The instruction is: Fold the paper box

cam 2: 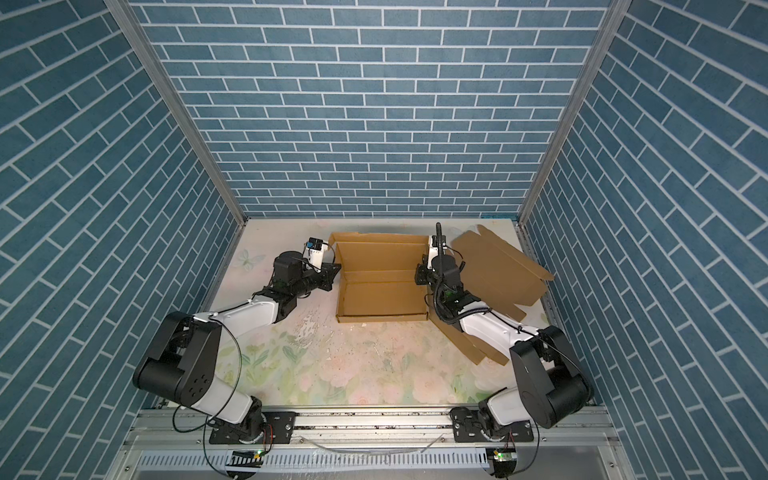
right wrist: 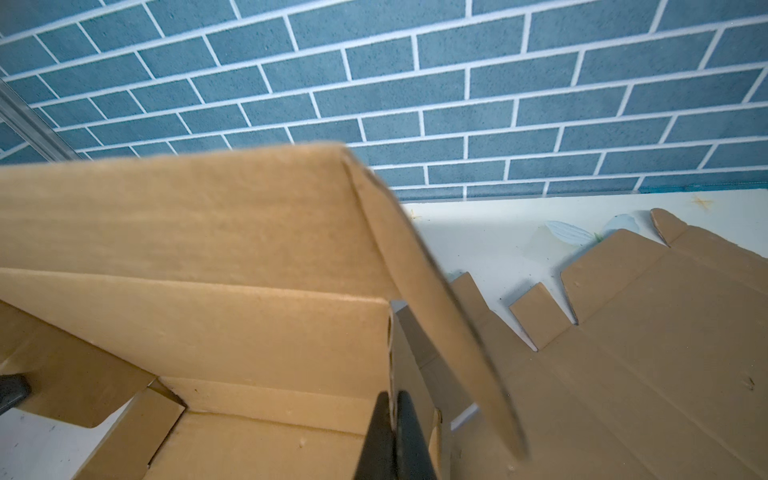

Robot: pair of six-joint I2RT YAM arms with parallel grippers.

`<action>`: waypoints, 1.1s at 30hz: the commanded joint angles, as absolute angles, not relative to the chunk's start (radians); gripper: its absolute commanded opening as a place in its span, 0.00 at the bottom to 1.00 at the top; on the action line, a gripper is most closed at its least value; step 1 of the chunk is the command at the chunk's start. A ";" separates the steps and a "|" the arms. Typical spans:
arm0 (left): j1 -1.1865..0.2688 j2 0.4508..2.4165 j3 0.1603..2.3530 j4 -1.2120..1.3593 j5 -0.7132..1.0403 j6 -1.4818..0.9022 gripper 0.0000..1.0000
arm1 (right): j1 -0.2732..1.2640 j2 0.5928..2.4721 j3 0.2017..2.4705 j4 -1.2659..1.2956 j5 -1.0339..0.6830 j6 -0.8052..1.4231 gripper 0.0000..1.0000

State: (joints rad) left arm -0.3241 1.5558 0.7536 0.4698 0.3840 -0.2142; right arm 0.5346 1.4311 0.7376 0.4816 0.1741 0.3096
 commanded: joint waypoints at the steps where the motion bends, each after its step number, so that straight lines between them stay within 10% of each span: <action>1: -0.357 1.553 0.716 0.460 0.431 -0.221 0.00 | 0.561 1.425 0.681 0.521 0.138 0.316 0.00; 28: -0.422 1.511 0.572 0.546 0.352 -0.165 0.00 | 0.578 1.347 0.543 0.591 0.161 0.342 0.00; 33: -0.422 1.498 0.539 0.600 0.332 -0.124 0.00 | 0.557 1.268 0.545 0.493 0.067 0.318 0.12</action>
State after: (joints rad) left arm -0.4011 1.5047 0.5701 0.6071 0.3103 -0.1650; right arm 0.5549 1.3155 0.5571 0.5571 0.1726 0.3180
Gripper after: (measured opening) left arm 0.051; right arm 0.109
